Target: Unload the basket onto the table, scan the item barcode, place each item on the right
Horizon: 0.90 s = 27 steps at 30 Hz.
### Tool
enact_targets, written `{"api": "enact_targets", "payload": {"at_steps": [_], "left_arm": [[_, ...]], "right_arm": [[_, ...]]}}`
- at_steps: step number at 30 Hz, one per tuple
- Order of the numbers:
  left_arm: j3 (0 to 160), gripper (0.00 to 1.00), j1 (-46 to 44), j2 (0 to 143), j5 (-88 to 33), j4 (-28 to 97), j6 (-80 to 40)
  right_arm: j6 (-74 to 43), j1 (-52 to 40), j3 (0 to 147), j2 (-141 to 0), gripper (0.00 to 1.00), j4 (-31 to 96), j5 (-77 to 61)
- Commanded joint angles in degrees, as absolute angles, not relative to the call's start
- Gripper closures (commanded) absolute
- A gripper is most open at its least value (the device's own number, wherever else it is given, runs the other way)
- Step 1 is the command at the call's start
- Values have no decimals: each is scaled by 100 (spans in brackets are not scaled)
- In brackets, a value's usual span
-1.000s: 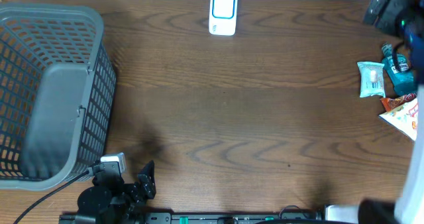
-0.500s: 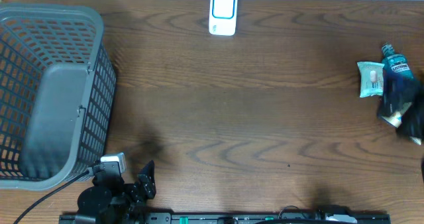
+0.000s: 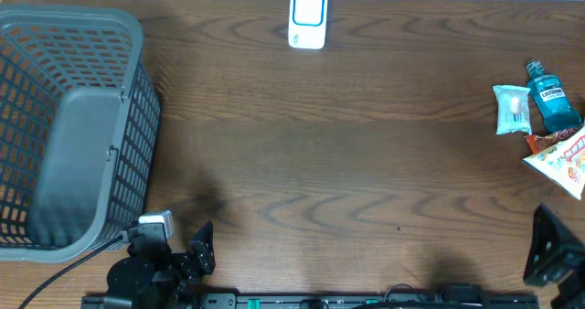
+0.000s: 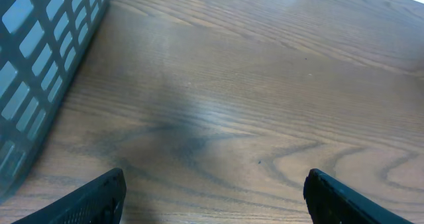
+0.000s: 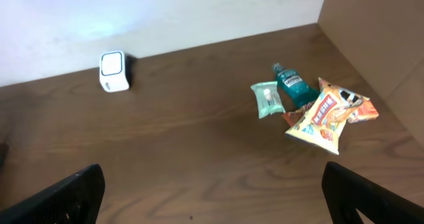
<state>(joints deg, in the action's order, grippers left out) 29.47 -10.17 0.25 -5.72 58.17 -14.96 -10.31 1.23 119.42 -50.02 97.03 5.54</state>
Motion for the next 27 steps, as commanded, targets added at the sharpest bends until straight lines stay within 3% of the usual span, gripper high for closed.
{"api": "enact_targets", "payload": {"at_steps": [1,10,18,27], "left_arm": [[2947,14,-993,21,-600,5822,-1441],[2947,14,-993,21,-600,5822,-1441],[2947,14,-993,21,-600,5822,-1441],[2947,14,-993,21,-600,5822,-1441]], "right_arm": [[-637,91,11585,-4779,1,9730,482],[-617,91,9432,-3363,1,8768,578],[-617,91,6565,-1509,1,6034,388],[-617,91,3653,-403,1,3186,370]]}}
